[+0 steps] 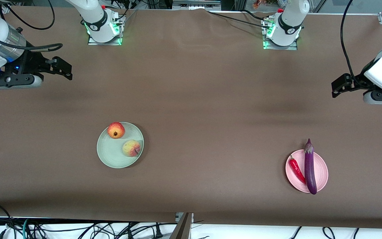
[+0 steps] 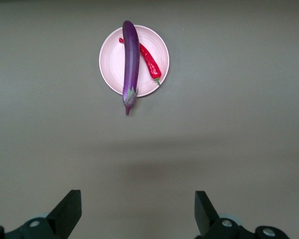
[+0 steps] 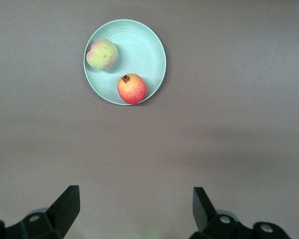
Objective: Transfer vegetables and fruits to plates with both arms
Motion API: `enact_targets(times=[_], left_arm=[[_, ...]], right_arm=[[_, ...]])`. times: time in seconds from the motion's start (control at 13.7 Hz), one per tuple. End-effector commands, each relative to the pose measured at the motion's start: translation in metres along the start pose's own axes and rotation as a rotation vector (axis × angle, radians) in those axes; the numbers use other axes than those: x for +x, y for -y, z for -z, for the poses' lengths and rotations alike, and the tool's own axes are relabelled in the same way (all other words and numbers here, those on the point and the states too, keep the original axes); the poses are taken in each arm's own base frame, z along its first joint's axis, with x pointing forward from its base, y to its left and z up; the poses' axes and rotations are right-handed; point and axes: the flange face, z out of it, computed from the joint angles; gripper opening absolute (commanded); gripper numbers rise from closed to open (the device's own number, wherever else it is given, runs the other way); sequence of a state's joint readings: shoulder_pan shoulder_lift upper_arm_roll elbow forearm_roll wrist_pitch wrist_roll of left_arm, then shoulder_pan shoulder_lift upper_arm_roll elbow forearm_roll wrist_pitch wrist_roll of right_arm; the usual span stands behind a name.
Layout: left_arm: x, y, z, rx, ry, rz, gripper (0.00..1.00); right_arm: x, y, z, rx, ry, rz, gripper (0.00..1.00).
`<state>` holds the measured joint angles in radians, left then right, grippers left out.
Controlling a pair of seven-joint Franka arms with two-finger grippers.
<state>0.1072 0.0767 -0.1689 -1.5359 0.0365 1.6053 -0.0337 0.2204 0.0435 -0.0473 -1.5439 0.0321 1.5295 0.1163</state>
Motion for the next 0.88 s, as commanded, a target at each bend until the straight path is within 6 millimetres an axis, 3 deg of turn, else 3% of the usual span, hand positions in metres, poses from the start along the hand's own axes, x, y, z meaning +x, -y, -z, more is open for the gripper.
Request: enact_targets(times=[0.0, 0.22, 0.8], left_arm=[[-0.011, 0.010, -0.001, -0.036, -0.004, 0.025, 1.00], [-0.012, 0.023, -0.003, -0.032, 0.012, 0.047, 1.00], [-0.002, 0.029, -0.016, -0.033, 0.068, 0.065, 1.00]], right_arm=[[0.005, -0.003, 0.010, -0.009, -0.016, 0.009, 1.00], [0.009, -0.005, 0.014, -0.023, -0.038, 0.004, 1.00], [0.016, -0.020, 0.012, -0.024, -0.058, -0.023, 1.00]])
